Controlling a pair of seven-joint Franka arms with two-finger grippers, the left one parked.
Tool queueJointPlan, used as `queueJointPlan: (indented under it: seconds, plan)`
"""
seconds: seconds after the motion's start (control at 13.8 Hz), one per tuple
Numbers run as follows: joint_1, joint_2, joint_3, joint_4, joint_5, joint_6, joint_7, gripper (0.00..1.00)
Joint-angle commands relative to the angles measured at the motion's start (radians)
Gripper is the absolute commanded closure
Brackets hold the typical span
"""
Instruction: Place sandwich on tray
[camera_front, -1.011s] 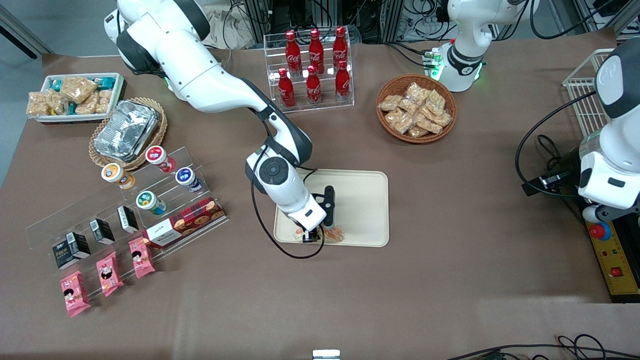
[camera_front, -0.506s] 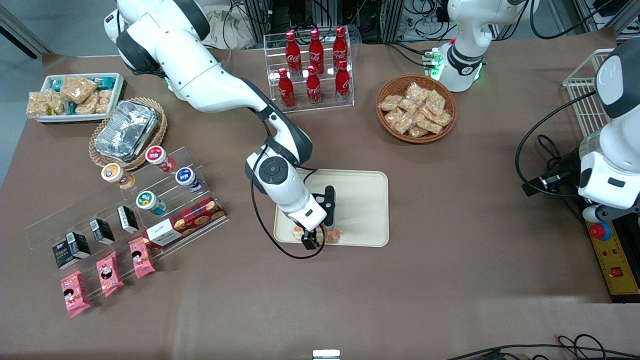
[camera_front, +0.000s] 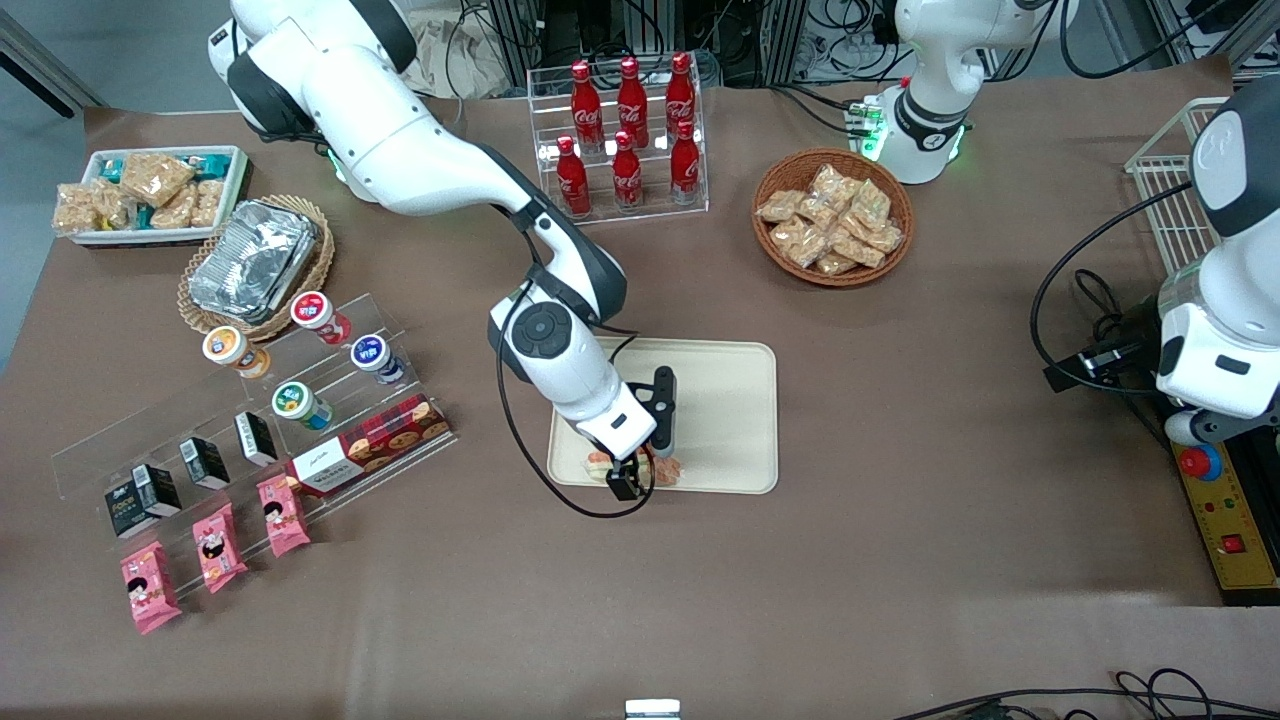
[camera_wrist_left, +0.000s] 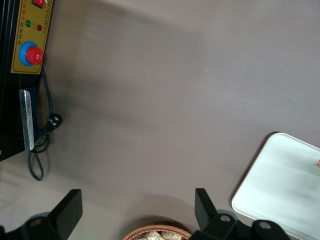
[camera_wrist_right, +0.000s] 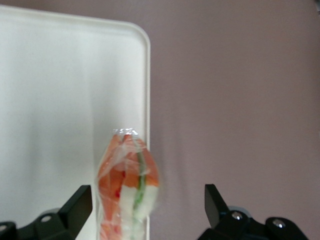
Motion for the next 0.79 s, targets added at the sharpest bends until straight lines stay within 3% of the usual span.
queueJointPlan:
  seconds: [0.0,0.14,0.36,0.58,0.72]
  plan:
    - [-0.039,-0.114,0.007,-0.044,0.069,-0.131,-0.011,0.00]
    - [-0.088,-0.192,0.001,-0.046,0.126,-0.304,-0.011,0.00]
    - [-0.226,-0.292,-0.004,-0.044,0.128,-0.577,0.009,0.00]
    - [-0.373,-0.352,-0.010,-0.044,0.120,-0.711,0.026,0.00]
    - [-0.403,-0.393,-0.100,-0.044,0.120,-0.780,0.068,0.00]
